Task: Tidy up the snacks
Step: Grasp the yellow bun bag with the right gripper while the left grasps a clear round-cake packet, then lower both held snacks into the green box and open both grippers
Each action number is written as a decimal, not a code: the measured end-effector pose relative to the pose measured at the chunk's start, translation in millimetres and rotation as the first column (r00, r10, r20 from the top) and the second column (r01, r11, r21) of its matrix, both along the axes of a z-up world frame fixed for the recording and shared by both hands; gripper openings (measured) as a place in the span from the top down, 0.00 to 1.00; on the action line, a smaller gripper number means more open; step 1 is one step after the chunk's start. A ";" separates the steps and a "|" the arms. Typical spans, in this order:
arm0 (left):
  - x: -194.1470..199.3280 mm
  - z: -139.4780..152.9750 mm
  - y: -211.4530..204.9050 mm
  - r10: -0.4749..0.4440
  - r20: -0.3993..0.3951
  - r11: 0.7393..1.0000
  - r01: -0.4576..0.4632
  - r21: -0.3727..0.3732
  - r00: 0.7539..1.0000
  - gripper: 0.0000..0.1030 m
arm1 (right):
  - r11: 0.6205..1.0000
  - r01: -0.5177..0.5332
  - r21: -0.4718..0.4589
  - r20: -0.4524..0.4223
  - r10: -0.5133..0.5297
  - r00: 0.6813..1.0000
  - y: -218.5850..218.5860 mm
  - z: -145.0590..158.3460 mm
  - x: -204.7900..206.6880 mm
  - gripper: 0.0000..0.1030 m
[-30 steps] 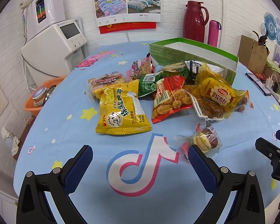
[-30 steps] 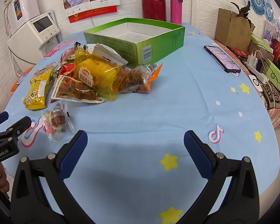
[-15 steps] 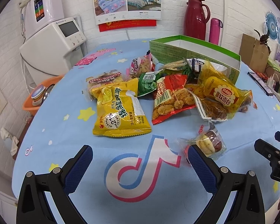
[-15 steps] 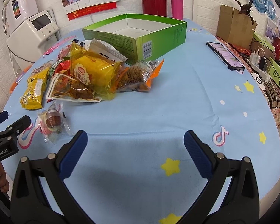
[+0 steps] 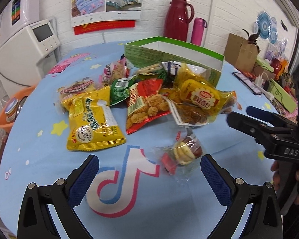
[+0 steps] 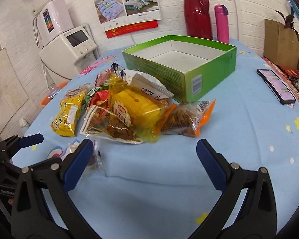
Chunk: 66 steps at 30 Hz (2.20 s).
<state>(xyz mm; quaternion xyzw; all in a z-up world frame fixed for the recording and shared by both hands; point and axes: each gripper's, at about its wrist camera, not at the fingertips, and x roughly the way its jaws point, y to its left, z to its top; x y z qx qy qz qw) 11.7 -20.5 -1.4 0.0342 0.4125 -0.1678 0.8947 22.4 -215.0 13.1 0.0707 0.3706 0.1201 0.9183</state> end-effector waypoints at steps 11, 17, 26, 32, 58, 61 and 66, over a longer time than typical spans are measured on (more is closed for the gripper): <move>21.7 -12.3 -27.1 -0.111 -0.063 0.992 0.107 -0.068 0.992 0.31 | 0.986 -0.159 -0.047 -0.035 0.157 0.987 16.4 -10.5 58.0 0.22; 32.2 -18.3 -31.3 -0.123 -0.069 0.989 0.117 -0.090 0.990 0.33 | 0.987 -0.154 -0.039 -0.048 0.152 0.987 12.8 -15.3 58.1 0.43; 39.8 -34.5 -35.7 -0.193 -0.140 0.977 0.177 -0.117 0.971 0.45 | 0.983 -0.180 0.035 0.031 0.179 0.983 3.7 25.0 25.0 0.56; 26.5 -11.9 -25.8 -0.197 -0.113 0.972 0.180 -0.149 0.974 0.48 | 0.983 -0.174 0.057 0.120 0.166 0.979 -6.7 60.1 -1.7 0.56; 262.0 44.6 -111.2 -0.011 0.009 0.996 0.011 -0.088 1.000 0.48 | 0.994 0.074 -0.083 0.039 -0.071 0.997 -77.6 21.8 168.9 0.56; 269.1 35.7 -112.0 -0.021 -0.005 0.996 0.020 -0.091 1.000 0.42 | 0.993 0.062 -0.100 0.034 -0.059 0.998 -75.4 15.1 178.5 0.55; 266.3 37.2 -105.4 0.014 -0.011 0.993 -0.015 -0.114 1.000 0.05 | 0.987 0.029 -0.158 0.062 -0.019 0.998 -64.1 13.8 178.4 0.08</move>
